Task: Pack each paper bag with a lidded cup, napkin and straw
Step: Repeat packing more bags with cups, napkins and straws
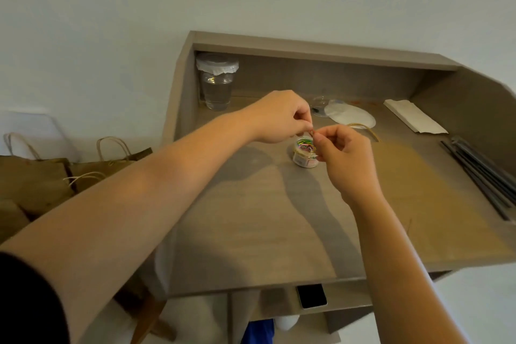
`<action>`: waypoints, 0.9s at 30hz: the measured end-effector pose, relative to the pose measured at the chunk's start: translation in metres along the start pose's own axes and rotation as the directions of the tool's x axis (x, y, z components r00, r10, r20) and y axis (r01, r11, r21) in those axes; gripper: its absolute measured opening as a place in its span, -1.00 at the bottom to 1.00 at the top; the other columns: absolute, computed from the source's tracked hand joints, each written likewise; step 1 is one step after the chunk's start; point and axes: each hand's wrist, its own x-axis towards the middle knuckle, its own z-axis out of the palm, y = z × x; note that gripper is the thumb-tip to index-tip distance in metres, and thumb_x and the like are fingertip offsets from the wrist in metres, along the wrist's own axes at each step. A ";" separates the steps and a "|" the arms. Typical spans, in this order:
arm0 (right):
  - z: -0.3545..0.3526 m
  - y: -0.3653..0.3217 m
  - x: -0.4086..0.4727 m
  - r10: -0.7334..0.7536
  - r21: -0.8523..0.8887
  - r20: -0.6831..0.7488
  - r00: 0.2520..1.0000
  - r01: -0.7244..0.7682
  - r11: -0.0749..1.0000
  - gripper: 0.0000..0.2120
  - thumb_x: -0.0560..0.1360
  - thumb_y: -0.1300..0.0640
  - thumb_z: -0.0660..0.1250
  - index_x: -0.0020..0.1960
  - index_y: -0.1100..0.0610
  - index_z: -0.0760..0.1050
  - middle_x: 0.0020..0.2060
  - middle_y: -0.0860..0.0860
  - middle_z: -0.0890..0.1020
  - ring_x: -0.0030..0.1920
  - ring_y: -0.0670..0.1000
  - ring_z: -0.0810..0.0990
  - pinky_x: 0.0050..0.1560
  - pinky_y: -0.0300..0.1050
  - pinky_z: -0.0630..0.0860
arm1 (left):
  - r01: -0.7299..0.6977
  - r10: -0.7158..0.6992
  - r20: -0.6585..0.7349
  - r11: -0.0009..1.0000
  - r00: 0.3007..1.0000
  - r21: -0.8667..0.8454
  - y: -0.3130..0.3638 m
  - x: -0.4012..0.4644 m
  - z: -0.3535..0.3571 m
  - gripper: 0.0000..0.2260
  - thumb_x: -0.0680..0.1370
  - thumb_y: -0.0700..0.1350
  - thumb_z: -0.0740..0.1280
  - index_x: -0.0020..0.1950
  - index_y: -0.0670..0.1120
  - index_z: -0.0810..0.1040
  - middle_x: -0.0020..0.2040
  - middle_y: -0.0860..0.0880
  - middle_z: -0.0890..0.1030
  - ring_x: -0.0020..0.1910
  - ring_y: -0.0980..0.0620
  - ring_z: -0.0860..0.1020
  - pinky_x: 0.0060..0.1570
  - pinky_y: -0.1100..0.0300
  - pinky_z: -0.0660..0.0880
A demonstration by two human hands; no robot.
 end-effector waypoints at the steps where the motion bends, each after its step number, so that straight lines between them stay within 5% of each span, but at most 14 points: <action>1: 0.003 -0.009 -0.012 -0.030 -0.013 -0.001 1.000 0.030 0.999 -0.78 0.53 0.24 0.30 -0.23 -0.02 0.50 -0.34 -0.03 0.57 -0.30 -0.06 0.49 -0.17 -0.04 0.50 | -0.006 0.006 -0.007 1.000 1.000 -0.004 0.003 -0.015 -0.006 -0.87 0.56 -0.12 0.31 -0.05 -0.12 0.63 -0.32 0.16 0.53 -0.31 0.23 0.50 -0.19 0.35 0.43; 7: 0.036 -0.065 -0.101 -0.122 -0.075 0.029 0.992 0.124 0.989 -0.87 0.53 0.18 0.30 -0.13 -0.04 0.52 -0.26 -0.07 0.59 -0.26 -0.14 0.52 -0.17 -0.21 0.52 | 0.000 -0.007 -0.071 0.996 0.997 -0.092 0.003 -0.127 -0.030 -0.89 0.56 -0.09 0.31 -0.11 -0.05 0.60 -0.22 0.02 0.64 -0.21 0.08 0.61 -0.10 0.19 0.53; 12: 0.075 -0.102 -0.189 -0.156 -0.026 0.013 0.988 0.156 0.987 -0.84 0.53 0.17 0.29 -0.12 -0.08 0.50 -0.23 -0.13 0.59 -0.24 -0.25 0.54 -0.18 -0.40 0.51 | -0.001 -0.020 -0.116 0.984 0.993 -0.178 -0.002 -0.235 -0.038 -0.90 0.58 -0.10 0.28 -0.10 -0.03 0.57 -0.28 0.14 0.55 -0.28 0.22 0.52 -0.18 0.34 0.48; 20: 0.179 -0.099 -0.286 0.021 -0.097 0.382 0.924 0.018 0.995 -0.86 0.58 0.14 0.23 -0.14 -0.03 0.45 -0.26 -0.08 0.54 -0.27 -0.13 0.51 -0.28 -0.35 0.45 | 0.264 -0.278 -0.123 0.957 0.953 -0.119 -0.067 -0.396 -0.028 -0.87 0.58 -0.06 0.28 -0.02 -0.05 0.61 -0.18 0.06 0.59 -0.18 0.15 0.53 -0.17 0.29 0.44; 23: 0.219 -0.073 -0.308 0.167 -0.206 0.513 0.842 -0.068 0.976 -0.83 0.59 0.15 0.19 -0.15 -0.01 0.44 -0.22 -0.05 0.53 -0.23 -0.11 0.51 -0.31 -0.37 0.39 | 0.433 -0.445 -0.148 0.895 0.883 -0.105 -0.111 -0.444 -0.014 -0.85 0.59 -0.09 0.27 0.11 -0.04 0.58 -0.05 0.08 0.57 -0.07 0.15 0.52 -0.10 0.34 0.43; 27: 0.252 -0.028 -0.318 0.290 -0.361 0.642 0.710 -0.054 0.931 -0.84 0.59 0.19 0.19 -0.13 0.12 0.49 -0.11 0.01 0.52 -0.11 -0.06 0.52 -0.14 -0.35 0.47 | 0.693 -0.698 -0.216 0.712 0.682 -0.115 -0.175 -0.494 0.009 -0.64 0.58 -0.21 0.25 0.38 -0.07 0.39 0.28 -0.02 0.47 0.24 0.03 0.47 0.19 0.19 0.44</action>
